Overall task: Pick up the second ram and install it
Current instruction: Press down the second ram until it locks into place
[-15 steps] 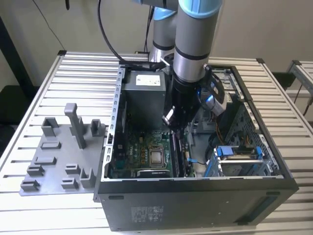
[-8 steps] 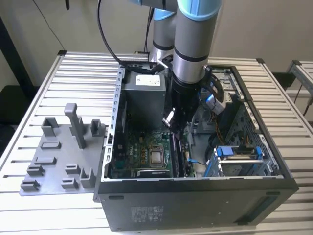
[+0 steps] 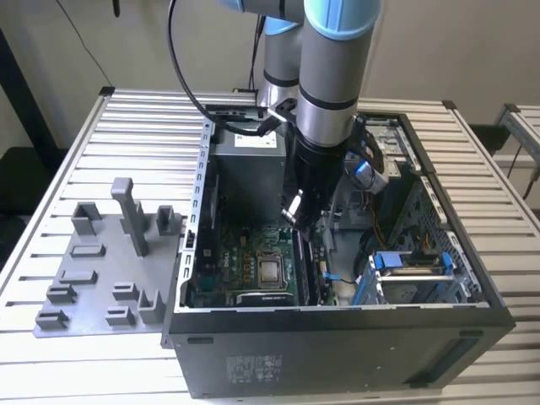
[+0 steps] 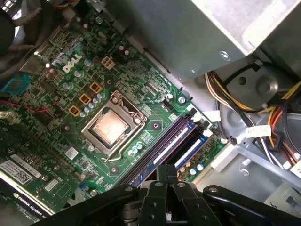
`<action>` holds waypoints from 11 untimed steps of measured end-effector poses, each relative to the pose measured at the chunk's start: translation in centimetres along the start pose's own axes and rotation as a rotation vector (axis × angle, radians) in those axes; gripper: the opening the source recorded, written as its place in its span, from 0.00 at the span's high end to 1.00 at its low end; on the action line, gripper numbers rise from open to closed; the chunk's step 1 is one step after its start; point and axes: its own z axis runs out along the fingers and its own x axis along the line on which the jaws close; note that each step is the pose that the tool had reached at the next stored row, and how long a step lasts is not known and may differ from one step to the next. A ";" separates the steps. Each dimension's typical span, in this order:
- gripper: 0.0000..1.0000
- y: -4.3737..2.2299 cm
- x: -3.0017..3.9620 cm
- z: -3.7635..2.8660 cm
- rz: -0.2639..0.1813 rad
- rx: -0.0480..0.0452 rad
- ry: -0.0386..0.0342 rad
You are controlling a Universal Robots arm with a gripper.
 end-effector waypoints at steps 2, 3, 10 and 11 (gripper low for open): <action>0.89 0.05 0.05 0.10 -0.020 -0.0007 -0.0005; 0.89 0.06 0.06 0.17 -0.025 -0.0010 -0.0006; 0.89 0.15 0.18 0.69 -0.094 -0.0034 -0.0020; 0.89 0.17 0.19 0.76 -0.112 -0.0040 -0.0025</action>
